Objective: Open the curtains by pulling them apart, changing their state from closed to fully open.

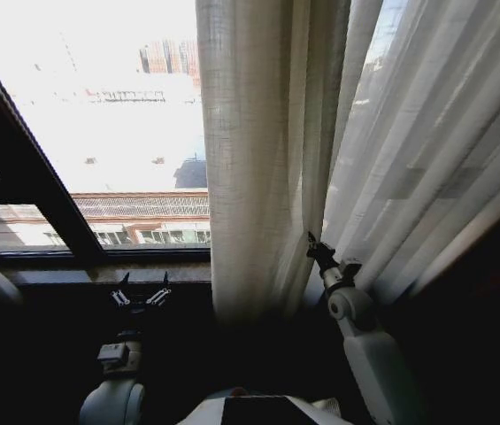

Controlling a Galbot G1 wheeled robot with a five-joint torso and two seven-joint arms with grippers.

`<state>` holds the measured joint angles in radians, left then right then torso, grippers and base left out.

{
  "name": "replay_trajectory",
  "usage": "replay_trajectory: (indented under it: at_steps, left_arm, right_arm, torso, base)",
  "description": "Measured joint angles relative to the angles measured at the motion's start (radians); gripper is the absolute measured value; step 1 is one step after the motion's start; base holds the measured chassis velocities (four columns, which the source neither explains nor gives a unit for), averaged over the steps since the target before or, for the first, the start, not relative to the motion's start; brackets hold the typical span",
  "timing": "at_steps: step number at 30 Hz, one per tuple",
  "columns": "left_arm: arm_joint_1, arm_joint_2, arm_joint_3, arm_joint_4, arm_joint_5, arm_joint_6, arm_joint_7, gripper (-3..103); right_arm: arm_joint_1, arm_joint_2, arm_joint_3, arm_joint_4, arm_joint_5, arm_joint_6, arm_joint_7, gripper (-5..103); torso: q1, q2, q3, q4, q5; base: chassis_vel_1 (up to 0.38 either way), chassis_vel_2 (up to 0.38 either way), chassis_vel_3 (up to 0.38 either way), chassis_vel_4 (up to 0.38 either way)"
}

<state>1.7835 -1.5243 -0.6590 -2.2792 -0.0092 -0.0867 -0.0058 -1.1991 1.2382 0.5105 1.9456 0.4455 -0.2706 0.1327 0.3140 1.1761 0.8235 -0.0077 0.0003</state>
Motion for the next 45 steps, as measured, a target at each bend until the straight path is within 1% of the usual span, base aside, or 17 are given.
replay_trajectory:
  at_steps: [21,22,23,26,31,35,37,45]
  left_arm:
    - [0.002,-0.002,0.002,-0.005,0.004,-0.001,0.0,100]
    - [0.003,-0.003,0.002,-0.005,0.005,-0.002,0.0,100]
    - [0.003,-0.003,0.002,-0.005,0.005,-0.002,0.0,100]
    - [0.004,-0.003,0.002,-0.004,0.005,-0.003,0.0,100]
    - [0.004,-0.003,0.002,-0.003,0.005,-0.004,0.0,100]
    - [0.004,-0.004,0.004,-0.001,0.007,-0.004,0.0,100]
    - [0.004,-0.005,0.006,0.003,0.009,-0.004,0.0,100]
    - [0.003,-0.006,0.007,0.004,0.012,-0.005,0.0,100]
  right_arm:
    - [-0.003,0.005,-0.003,0.005,-0.001,0.002,-0.002,0]
    - [-0.003,0.005,-0.006,-0.001,-0.017,0.021,-0.003,0]
    - [-0.003,0.005,-0.006,-0.001,-0.017,0.021,-0.003,0]
    - [-0.005,0.009,-0.004,-0.022,-0.095,0.053,-0.026,0]
    - [-0.008,0.014,-0.004,-0.029,-0.112,0.058,-0.025,0]
    - [-0.008,0.015,-0.005,-0.032,-0.112,0.058,-0.021,0]
    - [-0.009,0.015,-0.004,-0.034,-0.112,0.058,-0.019,0]
    - [0.001,0.014,0.01,-0.05,-0.109,0.056,-0.017,0]
  torso:
    - [0.0,0.0,0.0,0.0001,-0.0001]
    - [0.0,0.0,0.0,0.0,-0.0001]
    - [0.0,0.0,0.0,0.0,-0.0001]
    - [0.0,0.0,0.0,0.0,0.0002]
    - [0.0,0.0,0.0,-0.0003,0.0005]
    - [0.0,0.0,0.0,0.0001,0.0005]
    - [0.0,0.0,0.0,0.0003,-0.0012]
    - [0.0,0.0,0.0,0.0,-0.0001]
  base:
    - [-0.36,-0.359,0.346,0.354]
    - [-0.362,-0.335,0.37,0.357]
    - [-0.362,-0.335,0.37,0.357]
    - [-0.331,-0.305,0.326,0.313]
    - [-0.16,-0.187,0.194,0.147]
    - [-0.005,-0.048,0.004,0.011]
    - [0.0,0.0,0.0,0.0]
    - [0.027,0.029,-0.021,-0.028]
